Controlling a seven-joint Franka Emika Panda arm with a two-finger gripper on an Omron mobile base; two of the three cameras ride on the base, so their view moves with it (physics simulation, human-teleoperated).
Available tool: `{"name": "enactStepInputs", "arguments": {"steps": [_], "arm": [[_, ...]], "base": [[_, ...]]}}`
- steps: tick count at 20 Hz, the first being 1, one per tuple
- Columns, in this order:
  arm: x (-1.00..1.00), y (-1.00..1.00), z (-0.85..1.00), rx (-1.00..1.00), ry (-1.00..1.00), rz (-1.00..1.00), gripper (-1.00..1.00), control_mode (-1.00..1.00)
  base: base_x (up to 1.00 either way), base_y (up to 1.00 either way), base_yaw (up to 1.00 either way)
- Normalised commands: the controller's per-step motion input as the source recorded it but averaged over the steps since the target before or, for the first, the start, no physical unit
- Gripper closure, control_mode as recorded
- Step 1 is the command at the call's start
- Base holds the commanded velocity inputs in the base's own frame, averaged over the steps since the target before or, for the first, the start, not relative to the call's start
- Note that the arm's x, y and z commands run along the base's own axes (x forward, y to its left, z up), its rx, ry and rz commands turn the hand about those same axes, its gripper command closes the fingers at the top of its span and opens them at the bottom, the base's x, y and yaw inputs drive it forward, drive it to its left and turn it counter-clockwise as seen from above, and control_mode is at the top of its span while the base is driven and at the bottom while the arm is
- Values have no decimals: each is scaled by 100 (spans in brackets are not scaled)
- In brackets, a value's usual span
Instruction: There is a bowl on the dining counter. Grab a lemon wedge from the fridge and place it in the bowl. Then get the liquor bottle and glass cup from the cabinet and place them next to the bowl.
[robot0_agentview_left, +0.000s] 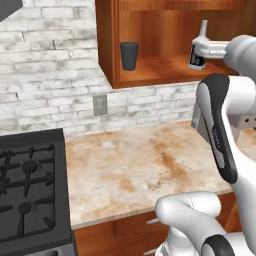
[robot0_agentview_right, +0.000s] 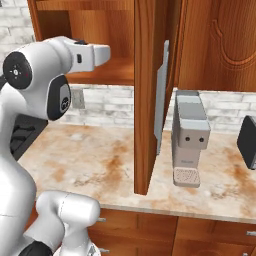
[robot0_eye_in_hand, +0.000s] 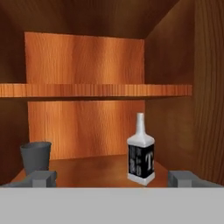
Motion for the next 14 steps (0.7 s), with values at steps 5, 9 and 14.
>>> {"name": "enactStepInputs", "arguments": {"steps": [5, 9, 14], "arm": [[3, -4, 9, -6, -4, -7, -100, -100], [12, -4, 0, 0, 0, -2, -100, -100], [59, 0, 0, 0, 2, -11, -100, -100]], "base": [[0, 0, 0], [0, 0, 0], [0, 0, 0]]}}
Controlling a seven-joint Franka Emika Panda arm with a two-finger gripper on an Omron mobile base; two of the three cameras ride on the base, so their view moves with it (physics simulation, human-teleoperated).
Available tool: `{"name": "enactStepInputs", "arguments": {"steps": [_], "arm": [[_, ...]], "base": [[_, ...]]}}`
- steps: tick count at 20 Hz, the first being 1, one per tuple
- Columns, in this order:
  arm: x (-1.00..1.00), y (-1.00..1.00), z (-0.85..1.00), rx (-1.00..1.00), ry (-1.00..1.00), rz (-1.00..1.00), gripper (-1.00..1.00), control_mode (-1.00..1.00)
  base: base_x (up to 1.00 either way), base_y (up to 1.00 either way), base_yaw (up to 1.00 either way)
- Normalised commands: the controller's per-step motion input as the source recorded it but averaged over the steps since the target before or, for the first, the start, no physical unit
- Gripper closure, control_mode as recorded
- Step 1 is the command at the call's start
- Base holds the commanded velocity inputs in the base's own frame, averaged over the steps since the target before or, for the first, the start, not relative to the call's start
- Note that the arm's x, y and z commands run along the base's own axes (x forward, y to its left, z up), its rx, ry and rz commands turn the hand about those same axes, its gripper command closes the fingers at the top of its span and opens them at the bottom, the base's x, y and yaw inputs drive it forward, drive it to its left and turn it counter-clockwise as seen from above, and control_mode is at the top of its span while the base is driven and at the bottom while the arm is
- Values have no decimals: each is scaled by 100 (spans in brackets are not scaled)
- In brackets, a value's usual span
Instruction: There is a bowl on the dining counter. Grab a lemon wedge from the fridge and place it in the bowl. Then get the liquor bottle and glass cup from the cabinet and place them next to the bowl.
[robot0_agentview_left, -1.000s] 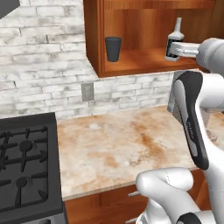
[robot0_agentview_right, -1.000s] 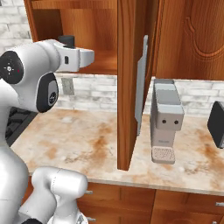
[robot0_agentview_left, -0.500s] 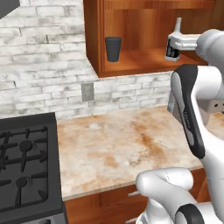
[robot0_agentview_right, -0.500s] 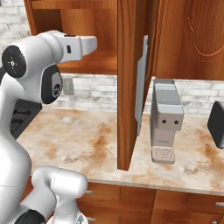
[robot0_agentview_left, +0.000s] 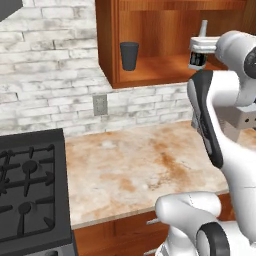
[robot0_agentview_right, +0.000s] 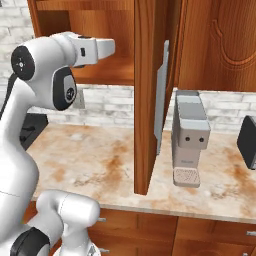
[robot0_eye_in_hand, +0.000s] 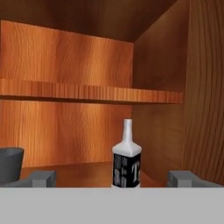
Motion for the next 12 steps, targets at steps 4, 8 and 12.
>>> {"name": "enactStepInputs", "arguments": {"steps": [4, 8, 12], "arm": [[56, 0, 0, 0, 4, -13, -100, -100], [52, 0, 0, 0, 2, -11, -100, -100], [52, 0, 0, 0, 5, -9, -100, -100]], "base": [[0, 0, 0], [0, 0, 0], [0, 0, 0]]}}
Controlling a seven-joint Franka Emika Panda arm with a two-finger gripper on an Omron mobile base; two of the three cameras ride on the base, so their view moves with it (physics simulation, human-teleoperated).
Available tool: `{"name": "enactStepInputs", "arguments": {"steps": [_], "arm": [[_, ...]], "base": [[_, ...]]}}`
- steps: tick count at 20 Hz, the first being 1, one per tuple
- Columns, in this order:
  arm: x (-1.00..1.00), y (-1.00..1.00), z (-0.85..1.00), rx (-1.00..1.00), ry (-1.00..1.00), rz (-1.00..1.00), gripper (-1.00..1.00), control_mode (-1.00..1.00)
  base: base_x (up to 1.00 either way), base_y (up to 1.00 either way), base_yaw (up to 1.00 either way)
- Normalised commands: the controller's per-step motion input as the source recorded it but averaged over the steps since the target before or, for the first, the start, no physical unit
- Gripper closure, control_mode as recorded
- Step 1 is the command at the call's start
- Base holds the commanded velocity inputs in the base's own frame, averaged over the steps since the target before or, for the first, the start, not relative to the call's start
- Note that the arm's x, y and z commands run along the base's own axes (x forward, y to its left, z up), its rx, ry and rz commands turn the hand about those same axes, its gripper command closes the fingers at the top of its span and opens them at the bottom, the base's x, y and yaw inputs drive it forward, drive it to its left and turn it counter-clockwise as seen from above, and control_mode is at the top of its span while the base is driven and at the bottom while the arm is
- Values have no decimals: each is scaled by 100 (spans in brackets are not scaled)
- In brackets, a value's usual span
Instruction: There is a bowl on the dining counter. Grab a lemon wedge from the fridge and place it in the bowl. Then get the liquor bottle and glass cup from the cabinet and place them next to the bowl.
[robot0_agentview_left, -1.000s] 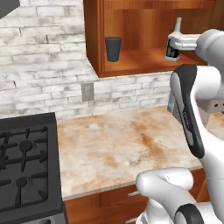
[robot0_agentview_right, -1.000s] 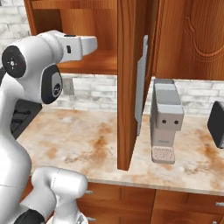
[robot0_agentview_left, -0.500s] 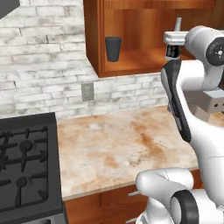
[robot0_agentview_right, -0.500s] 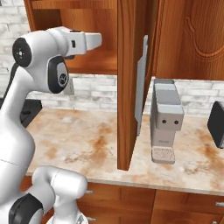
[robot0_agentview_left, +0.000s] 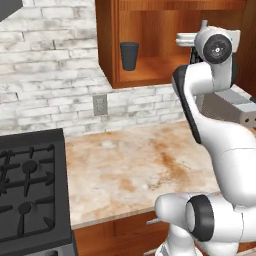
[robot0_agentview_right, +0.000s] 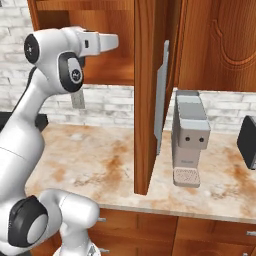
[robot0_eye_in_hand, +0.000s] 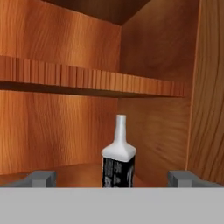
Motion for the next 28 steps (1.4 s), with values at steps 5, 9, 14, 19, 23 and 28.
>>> {"name": "enactStepInputs", "arguments": {"steps": [5, 9, 14, 19, 23, 28], "arm": [[52, 0, 0, 0, 7, -4, -100, -100], [40, -7, 0, 1, 1, 0, -100, -100], [14, -27, 0, 7, 0, 0, -100, -100], [20, -20, 1, 6, 0, -1, -100, -100], [54, -3, 13, 1, 7, -6, -100, -100], [44, -6, 4, 0, 8, -2, -100, -100]], "base": [[0, 0, 0], [0, 0, 0], [0, 0, 0], [0, 0, 0], [0, 0, 0], [0, 0, 0]]}}
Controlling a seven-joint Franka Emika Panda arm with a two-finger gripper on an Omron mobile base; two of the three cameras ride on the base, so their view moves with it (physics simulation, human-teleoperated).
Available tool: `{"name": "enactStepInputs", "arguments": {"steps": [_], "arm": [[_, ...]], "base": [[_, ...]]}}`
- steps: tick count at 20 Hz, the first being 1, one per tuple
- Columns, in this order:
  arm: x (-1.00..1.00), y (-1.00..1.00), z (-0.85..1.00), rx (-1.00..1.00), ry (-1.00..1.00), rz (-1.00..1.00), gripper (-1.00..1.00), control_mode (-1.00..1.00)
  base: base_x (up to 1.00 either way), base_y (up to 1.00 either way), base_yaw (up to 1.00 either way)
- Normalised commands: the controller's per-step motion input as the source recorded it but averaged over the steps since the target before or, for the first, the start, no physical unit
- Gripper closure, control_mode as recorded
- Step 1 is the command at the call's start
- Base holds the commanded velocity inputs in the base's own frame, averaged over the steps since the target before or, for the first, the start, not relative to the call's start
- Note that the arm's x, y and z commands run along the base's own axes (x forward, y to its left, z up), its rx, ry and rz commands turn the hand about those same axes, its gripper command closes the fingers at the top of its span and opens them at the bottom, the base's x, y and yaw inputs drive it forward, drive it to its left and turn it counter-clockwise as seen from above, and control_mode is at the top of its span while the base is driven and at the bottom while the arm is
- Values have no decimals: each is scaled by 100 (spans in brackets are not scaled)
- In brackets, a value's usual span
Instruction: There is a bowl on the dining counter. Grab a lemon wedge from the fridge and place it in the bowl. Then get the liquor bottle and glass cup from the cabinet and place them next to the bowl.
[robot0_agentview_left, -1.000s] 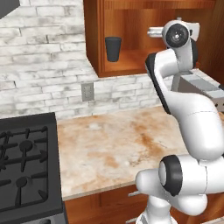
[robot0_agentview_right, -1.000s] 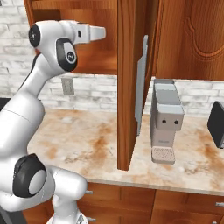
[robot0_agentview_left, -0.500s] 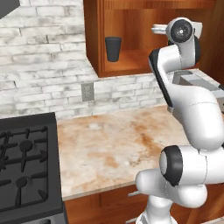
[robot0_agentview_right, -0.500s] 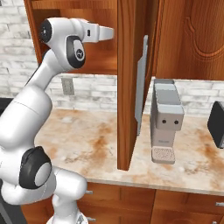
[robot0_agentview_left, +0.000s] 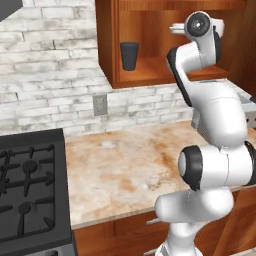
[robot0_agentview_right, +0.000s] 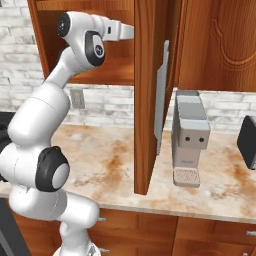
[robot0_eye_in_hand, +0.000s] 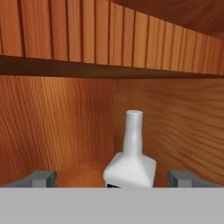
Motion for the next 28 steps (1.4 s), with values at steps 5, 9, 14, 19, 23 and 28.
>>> {"name": "enactStepInputs", "arguments": {"steps": [5, 9, 14, 19, 23, 28], "arm": [[4, -21, 0, 0, 1, 0, -100, -100], [0, -17, 0, 0, 0, 0, -100, -100], [3, -3, -9, -4, -7, 0, -100, -100], [6, -5, -5, -1, -6, 0, -100, -100], [18, -14, -2, 0, 0, 0, -100, -100], [29, -24, 0, 0, 0, 0, -100, -100]], "base": [[0, 0, 0], [0, 0, 0], [0, 0, 0], [0, 0, 0], [0, 0, 0], [0, 0, 0]]}}
